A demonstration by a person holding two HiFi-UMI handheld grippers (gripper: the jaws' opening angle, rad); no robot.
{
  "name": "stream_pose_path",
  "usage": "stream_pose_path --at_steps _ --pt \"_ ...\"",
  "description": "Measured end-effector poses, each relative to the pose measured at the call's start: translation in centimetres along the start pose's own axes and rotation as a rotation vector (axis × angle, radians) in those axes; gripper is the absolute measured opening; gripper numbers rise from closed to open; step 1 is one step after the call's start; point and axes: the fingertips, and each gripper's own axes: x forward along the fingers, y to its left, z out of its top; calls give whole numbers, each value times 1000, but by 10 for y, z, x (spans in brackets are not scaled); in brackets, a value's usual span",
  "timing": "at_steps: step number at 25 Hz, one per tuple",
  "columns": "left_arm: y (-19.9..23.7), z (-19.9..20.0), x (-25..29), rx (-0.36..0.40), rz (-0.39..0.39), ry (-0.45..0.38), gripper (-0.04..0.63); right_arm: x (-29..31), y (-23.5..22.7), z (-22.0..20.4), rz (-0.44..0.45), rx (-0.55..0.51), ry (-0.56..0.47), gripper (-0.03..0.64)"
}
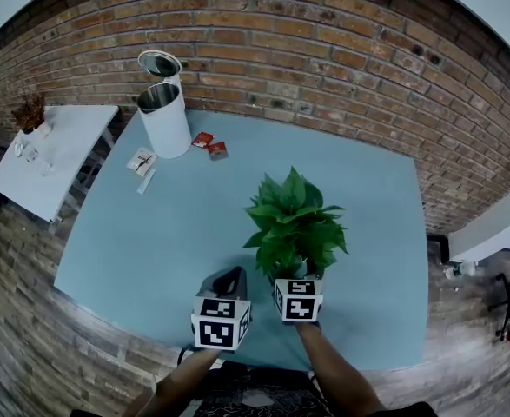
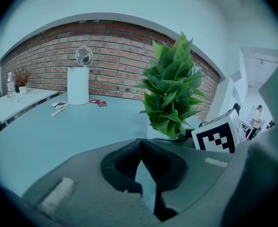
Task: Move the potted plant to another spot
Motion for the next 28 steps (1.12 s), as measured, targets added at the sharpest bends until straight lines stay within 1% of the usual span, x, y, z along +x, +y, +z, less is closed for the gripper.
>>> stream_pose_path --at_steps 28 --pt "78 -18 -49 -53 93 -32 -2 17 110 6 119 -68 -11 440"
